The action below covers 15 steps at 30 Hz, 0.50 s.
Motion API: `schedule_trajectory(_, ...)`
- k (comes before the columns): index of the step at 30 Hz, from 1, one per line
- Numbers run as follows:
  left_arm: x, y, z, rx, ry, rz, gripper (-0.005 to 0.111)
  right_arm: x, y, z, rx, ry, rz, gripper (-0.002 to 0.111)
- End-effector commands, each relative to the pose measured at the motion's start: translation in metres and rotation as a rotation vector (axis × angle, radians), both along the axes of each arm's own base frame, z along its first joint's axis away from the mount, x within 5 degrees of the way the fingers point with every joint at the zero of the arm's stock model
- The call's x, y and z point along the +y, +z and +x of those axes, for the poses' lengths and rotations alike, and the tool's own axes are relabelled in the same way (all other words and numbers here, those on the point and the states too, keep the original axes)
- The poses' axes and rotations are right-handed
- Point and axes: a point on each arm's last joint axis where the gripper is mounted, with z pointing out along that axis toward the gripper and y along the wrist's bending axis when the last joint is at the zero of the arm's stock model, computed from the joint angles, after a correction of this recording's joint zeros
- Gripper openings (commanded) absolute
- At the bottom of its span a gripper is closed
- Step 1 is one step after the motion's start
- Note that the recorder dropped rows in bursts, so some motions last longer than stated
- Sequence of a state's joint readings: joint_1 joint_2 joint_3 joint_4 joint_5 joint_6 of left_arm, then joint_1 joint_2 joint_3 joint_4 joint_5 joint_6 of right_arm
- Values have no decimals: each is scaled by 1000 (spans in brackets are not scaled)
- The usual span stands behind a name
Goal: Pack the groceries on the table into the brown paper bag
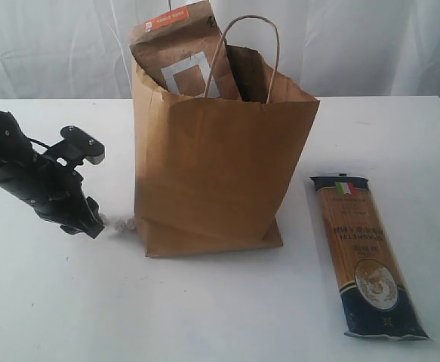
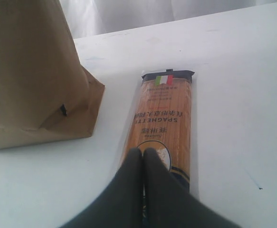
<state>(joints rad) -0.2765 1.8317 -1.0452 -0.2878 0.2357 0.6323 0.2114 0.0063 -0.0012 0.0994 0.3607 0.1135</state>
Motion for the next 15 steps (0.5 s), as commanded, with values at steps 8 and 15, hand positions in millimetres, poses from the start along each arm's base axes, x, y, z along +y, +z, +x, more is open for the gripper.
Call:
schedule_trajectory(8, -3, 2, 0, -3, -3, -3, 55, 0, 1, 0, -16, -2, 1, 0)
schedule_trajectory(15, -9, -12, 1, 12, -17, 9, 55, 0, 1, 0, -16, -2, 1, 0)
